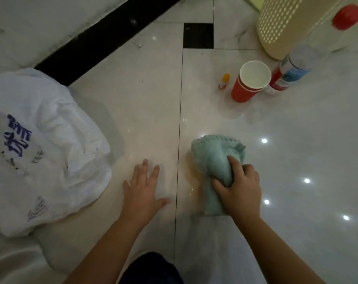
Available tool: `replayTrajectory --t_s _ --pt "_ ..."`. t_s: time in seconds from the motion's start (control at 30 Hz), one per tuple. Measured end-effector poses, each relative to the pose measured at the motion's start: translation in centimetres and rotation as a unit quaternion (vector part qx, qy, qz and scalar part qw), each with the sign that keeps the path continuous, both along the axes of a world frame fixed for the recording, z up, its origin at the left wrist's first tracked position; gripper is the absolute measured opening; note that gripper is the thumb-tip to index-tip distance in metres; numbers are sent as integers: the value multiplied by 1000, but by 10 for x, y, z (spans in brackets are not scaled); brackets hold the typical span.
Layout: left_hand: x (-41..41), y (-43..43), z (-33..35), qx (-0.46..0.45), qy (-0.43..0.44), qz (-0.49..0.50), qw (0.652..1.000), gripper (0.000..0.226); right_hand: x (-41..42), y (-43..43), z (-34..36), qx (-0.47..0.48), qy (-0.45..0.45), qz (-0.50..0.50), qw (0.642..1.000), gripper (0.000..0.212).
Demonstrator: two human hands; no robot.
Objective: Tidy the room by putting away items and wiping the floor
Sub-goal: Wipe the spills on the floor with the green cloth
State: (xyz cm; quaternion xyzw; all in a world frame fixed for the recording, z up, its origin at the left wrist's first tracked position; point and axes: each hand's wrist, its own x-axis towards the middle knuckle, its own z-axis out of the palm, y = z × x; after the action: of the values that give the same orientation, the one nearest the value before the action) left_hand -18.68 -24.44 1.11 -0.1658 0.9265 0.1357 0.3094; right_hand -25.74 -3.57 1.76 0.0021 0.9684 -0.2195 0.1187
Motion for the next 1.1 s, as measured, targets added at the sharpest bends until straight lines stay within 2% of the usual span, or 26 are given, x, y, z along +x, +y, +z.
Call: replayTrajectory --t_s 0.13,0.23,0.33,0.4,0.47,0.53,0.67,0.83,0.93,1.03,1.1 --pt "3 -3 -14 9 -36 -9 999 105 14 -23 -9 26 34 80 996 63" --pt "8 -7 -18 32 -21 10 999 108 19 -37 -15 93 48 120 987 65" --pt "8 -8 -19 43 -18 26 999 109 15 -43 -21 134 67 204 967 77" --pt "7 -8 -19 44 -25 31 998 110 15 -43 -26 141 65 277 948 74" --pt "6 -7 -19 42 -29 34 998 110 17 -43 -31 161 41 308 937 68" --pt "5 -5 -19 36 -35 39 998 110 13 -44 -33 170 26 315 933 67" --pt "4 -1 -19 17 -56 31 998 112 7 -39 -28 169 20 314 934 84" --pt "2 -2 -20 10 -70 25 997 112 -29 15 -33 177 -18 224 958 55" --pt "1 -2 -19 15 -70 28 997 112 -40 40 -31 161 -18 158 974 57" --pt "0 0 -18 12 -69 32 997 112 -17 17 -28 145 -9 95 985 60" --pt "0 0 -18 13 -66 31 997 111 18 -14 -29 139 -24 123 982 64"
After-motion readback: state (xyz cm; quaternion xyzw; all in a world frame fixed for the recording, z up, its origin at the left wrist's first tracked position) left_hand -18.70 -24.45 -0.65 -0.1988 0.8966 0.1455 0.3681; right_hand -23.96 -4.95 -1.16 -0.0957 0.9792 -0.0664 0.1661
